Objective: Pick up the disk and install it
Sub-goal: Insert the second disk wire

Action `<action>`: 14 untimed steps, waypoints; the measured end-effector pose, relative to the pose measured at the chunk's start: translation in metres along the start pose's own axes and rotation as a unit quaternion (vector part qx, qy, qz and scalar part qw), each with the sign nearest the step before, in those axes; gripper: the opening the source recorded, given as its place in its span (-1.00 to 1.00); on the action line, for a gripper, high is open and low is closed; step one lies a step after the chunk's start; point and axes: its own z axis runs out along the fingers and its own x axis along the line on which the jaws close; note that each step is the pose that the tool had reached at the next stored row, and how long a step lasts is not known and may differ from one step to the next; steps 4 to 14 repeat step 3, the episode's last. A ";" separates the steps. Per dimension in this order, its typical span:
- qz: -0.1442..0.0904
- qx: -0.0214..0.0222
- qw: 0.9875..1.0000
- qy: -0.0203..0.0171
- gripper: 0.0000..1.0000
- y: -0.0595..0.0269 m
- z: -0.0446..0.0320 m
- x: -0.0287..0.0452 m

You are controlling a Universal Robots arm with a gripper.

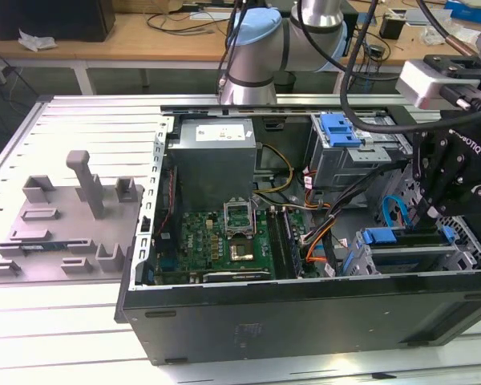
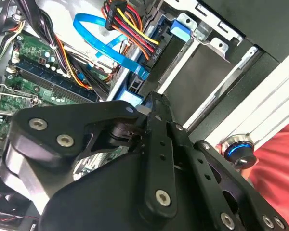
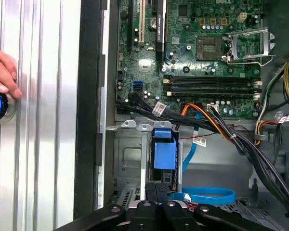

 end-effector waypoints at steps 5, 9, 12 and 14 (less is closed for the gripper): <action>0.000 0.000 1.000 0.000 -0.79 0.0000 0.0000 0.0000; 0.000 0.000 1.000 0.000 -0.79 0.0000 0.0000 0.0000; 0.000 0.000 1.000 0.000 -0.79 0.0000 0.0000 0.0000; 0.000 0.000 1.000 0.000 -0.79 0.0000 0.0000 0.0000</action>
